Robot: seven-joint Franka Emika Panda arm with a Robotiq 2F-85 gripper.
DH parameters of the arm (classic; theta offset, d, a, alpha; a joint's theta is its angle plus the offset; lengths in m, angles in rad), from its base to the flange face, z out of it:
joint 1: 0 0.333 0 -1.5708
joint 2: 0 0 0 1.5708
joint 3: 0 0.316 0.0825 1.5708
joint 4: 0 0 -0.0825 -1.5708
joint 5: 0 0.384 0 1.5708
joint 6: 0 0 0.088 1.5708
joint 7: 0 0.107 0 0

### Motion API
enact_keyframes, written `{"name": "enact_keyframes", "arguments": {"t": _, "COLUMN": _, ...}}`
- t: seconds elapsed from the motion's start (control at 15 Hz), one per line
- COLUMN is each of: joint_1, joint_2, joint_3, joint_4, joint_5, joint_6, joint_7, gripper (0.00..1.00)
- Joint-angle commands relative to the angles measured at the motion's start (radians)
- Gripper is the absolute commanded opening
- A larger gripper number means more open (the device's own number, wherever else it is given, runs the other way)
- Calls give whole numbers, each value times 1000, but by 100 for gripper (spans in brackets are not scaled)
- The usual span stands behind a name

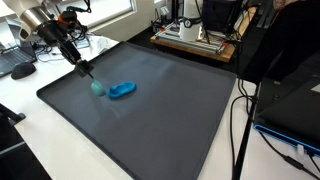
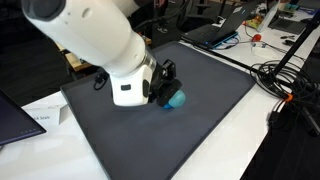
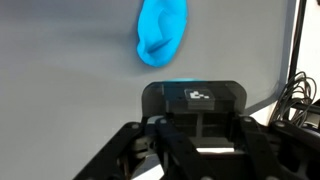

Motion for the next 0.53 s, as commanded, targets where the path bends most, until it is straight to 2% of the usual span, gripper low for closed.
{"name": "enact_keyframes", "arguments": {"t": 0.0, "joint_1": 12, "joint_2": -134, "joint_3": -23, "joint_4": -125, "joint_5": -56, "joint_6": 0, "joint_7": 34, "gripper": 22}}
{"name": "enact_keyframes", "arguments": {"t": 0.4, "joint_1": 12, "joint_2": -352, "joint_3": -17, "joint_4": -375, "joint_5": -141, "joint_6": 56, "joint_7": 41, "gripper": 22}}
{"name": "enact_keyframes", "arguments": {"t": 0.47, "joint_1": 92, "joint_2": -409, "joint_3": -141, "joint_4": -410, "joint_5": -61, "joint_6": 57, "joint_7": -5, "gripper": 22}}
